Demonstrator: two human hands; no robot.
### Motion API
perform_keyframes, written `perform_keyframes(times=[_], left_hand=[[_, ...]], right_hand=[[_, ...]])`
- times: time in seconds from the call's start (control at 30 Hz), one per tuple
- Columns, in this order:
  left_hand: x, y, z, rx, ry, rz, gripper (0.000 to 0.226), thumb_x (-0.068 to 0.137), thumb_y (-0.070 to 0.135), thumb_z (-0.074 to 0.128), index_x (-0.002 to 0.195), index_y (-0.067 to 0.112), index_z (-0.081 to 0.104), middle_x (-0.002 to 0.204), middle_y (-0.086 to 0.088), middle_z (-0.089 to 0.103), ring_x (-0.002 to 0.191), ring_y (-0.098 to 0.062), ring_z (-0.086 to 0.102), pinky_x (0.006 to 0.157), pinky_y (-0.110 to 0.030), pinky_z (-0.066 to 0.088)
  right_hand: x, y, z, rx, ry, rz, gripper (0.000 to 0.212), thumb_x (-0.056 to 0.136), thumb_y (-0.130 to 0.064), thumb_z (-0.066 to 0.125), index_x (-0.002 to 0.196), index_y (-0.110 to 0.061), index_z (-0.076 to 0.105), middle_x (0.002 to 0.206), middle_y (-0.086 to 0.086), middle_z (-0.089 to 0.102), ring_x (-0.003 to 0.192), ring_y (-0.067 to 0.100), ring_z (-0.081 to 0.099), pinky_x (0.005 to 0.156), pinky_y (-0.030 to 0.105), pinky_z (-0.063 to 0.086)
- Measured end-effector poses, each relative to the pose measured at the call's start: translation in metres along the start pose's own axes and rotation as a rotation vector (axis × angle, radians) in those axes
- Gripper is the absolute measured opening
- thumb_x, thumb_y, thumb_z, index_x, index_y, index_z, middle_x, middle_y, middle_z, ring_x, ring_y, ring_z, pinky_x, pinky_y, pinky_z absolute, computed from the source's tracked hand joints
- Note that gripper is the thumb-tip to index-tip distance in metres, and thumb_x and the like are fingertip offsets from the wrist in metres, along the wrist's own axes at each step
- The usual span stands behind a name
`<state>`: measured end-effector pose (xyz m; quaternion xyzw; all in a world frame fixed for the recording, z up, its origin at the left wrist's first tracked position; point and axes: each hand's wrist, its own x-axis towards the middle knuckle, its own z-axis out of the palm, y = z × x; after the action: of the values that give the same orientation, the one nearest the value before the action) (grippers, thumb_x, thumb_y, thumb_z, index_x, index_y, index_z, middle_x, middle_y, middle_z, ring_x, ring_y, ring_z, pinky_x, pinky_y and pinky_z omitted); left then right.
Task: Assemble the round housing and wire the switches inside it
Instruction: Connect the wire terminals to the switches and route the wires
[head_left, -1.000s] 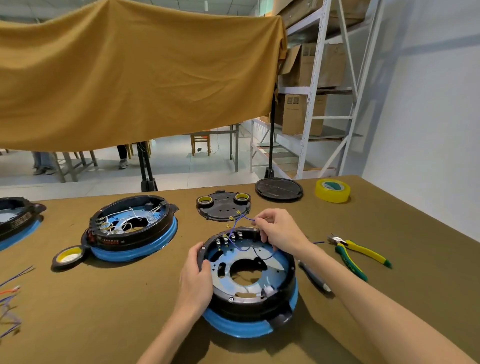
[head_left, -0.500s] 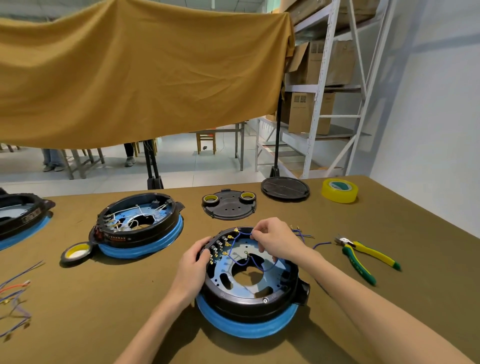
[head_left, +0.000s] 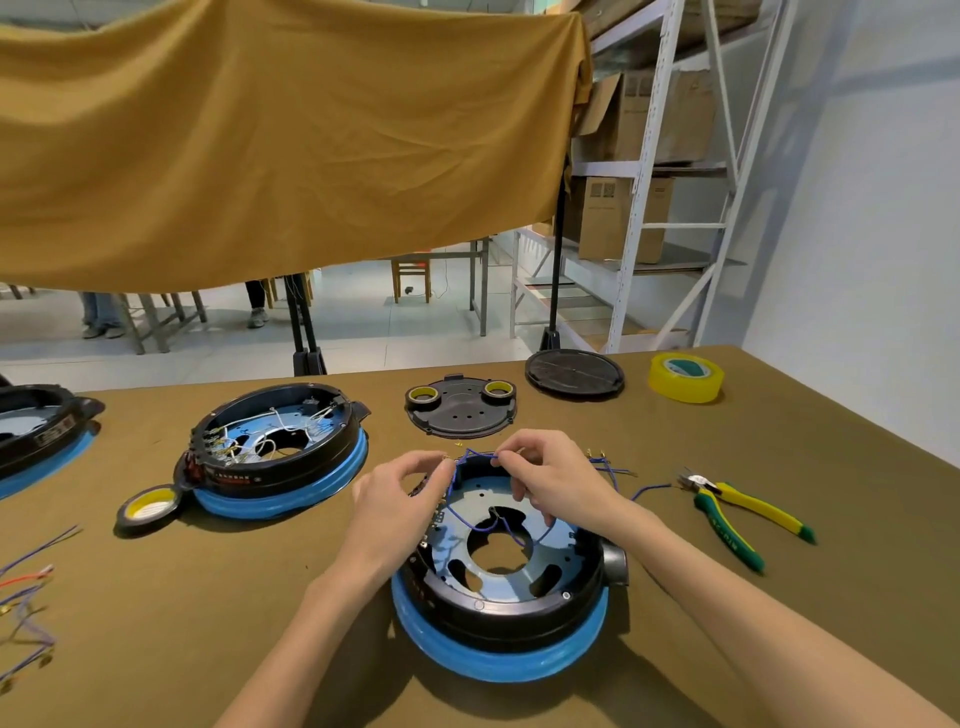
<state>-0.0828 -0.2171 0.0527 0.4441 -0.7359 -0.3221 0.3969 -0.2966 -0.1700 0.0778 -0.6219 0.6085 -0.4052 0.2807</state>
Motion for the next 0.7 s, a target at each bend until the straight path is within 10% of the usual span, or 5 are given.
perform_keyframes(times=[0.17, 0.33, 0.7], left_hand=[[0.008, 0.004, 0.006, -0.185, 0.021, 0.039, 0.009, 0.095, 0.029, 0.073, 0.103, 0.027, 0.073, 0.083, 0.014, 0.079, 0.09, 0.001, 0.072, 0.079, -0.02, 0.051], [0.003, -0.001, 0.012, -0.297, -0.055, -0.002, 0.008, 0.093, 0.026, 0.075, 0.101, 0.027, 0.075, 0.081, 0.008, 0.08, 0.084, -0.007, 0.076, 0.07, -0.015, 0.055], [-0.011, -0.017, 0.01, -0.397, -0.055, 0.012, 0.012, 0.089, 0.018, 0.079, 0.1, 0.022, 0.081, 0.083, 0.0, 0.08, 0.083, -0.017, 0.078, 0.077, -0.023, 0.06]], right_hand=[[-0.005, -0.005, -0.005, 0.053, -0.021, -0.006, 0.016, 0.105, -0.02, 0.054, 0.103, -0.012, 0.068, 0.064, 0.003, 0.066, 0.045, 0.018, 0.05, 0.044, 0.032, 0.049], [0.009, -0.014, -0.016, -0.134, -0.15, 0.018, 0.019, 0.1, -0.031, 0.065, 0.105, -0.016, 0.075, 0.09, 0.005, 0.078, 0.087, 0.023, 0.072, 0.085, 0.042, 0.059], [0.023, -0.013, 0.016, 0.227, -0.217, 0.137, 0.02, 0.099, -0.017, 0.068, 0.101, 0.0, 0.078, 0.071, 0.006, 0.068, 0.066, 0.019, 0.056, 0.057, 0.025, 0.051]])
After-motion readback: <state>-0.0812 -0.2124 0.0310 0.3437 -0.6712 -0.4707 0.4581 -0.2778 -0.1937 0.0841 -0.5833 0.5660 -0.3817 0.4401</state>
